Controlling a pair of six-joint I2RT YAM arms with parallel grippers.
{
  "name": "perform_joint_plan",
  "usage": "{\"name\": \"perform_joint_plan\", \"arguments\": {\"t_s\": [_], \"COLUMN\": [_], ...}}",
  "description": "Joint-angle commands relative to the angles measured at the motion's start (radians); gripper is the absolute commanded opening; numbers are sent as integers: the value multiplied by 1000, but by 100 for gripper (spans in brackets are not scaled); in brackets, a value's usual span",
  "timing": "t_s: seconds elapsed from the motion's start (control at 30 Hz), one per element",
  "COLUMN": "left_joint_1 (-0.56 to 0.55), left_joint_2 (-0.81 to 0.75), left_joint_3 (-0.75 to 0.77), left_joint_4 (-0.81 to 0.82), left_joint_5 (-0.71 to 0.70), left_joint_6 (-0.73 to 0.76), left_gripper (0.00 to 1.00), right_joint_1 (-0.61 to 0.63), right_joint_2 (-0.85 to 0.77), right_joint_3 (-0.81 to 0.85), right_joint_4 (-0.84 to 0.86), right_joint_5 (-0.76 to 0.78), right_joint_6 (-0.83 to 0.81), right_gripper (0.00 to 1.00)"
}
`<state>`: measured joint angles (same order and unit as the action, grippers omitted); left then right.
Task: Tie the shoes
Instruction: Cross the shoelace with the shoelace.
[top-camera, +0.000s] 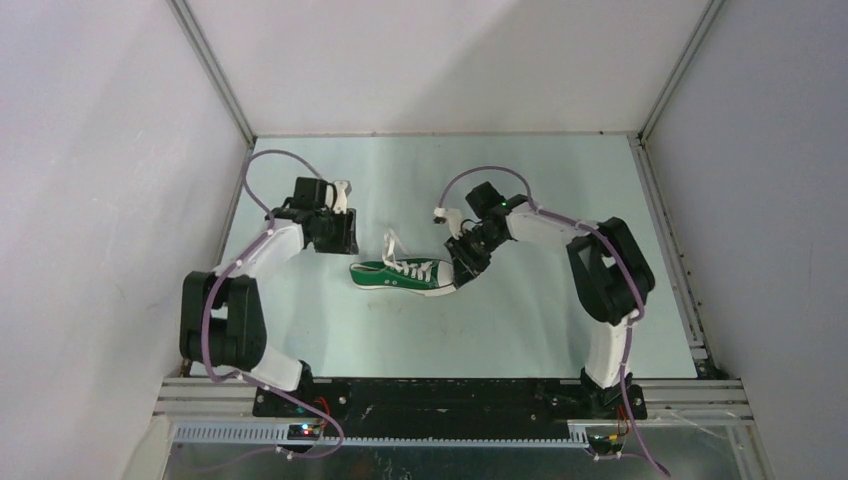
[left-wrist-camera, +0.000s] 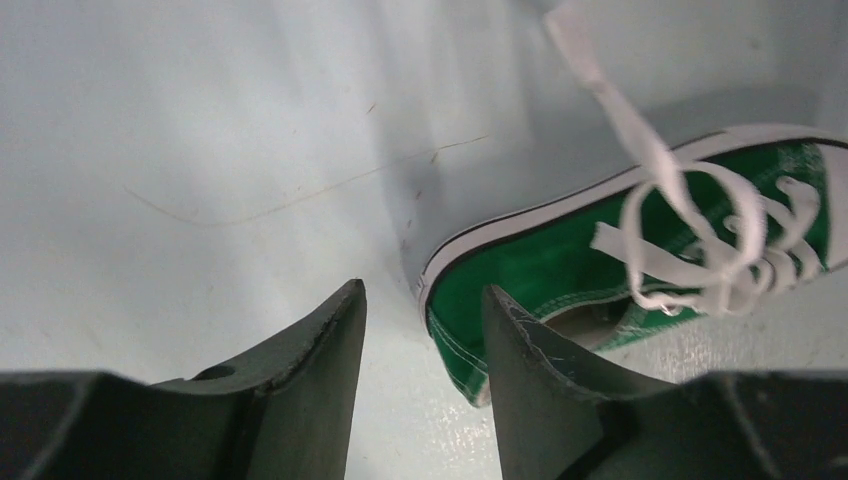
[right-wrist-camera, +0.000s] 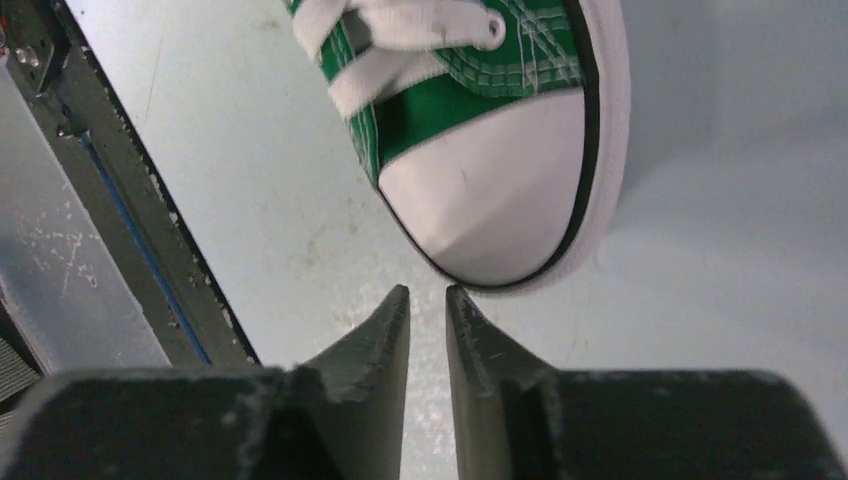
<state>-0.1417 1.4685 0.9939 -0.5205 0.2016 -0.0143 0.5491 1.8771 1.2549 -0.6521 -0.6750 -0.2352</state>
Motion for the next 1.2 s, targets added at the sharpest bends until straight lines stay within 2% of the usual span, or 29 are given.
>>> {"name": "perform_joint_plan", "arguments": {"t_s": [0.0, 0.13, 0.33, 0.43, 0.53, 0.7, 0.8, 0.83, 0.9, 0.97, 1.17], "left_joint_1": [5, -12, -56, -70, -67, 1, 34, 37, 37, 31, 22], "left_joint_2": [88, 152, 97, 62, 35, -69, -132, -147, -150, -131, -13], "left_joint_3": [20, 27, -74, -85, -80, -107, -141, -150, -157, -142, -57], "left_joint_4": [31, 17, 66, 78, 39, -35, -45, -55, -62, -66, -72], "left_joint_5": [30, 171, 378, 402, 365, 318, 321, 336, 449, 485, 474], "left_joint_6": [-120, -80, -55, -44, -3, 93, 232, 324, 432, 496, 585], "left_gripper": [51, 46, 41, 40, 42, 45, 47, 47, 48, 47, 43], "right_joint_1": [33, 15, -58, -86, -87, -88, -90, -90, -89, -85, -55], "right_joint_2": [109, 161, 194, 206, 206, 159, 116, 108, 84, 67, 6], "right_joint_3": [136, 216, 326, 356, 363, 383, 394, 394, 387, 388, 371], "right_joint_4": [-2, 25, 7, -28, -87, -175, -222, -226, -233, -239, -247], "right_joint_5": [17, 116, 219, 222, 203, 161, 167, 171, 170, 164, 179], "right_joint_6": [31, 94, 56, 29, -8, -61, -96, -103, -112, -124, -156], "right_gripper": [18, 10, 9, 9, 12, 17, 20, 21, 22, 22, 22]}}
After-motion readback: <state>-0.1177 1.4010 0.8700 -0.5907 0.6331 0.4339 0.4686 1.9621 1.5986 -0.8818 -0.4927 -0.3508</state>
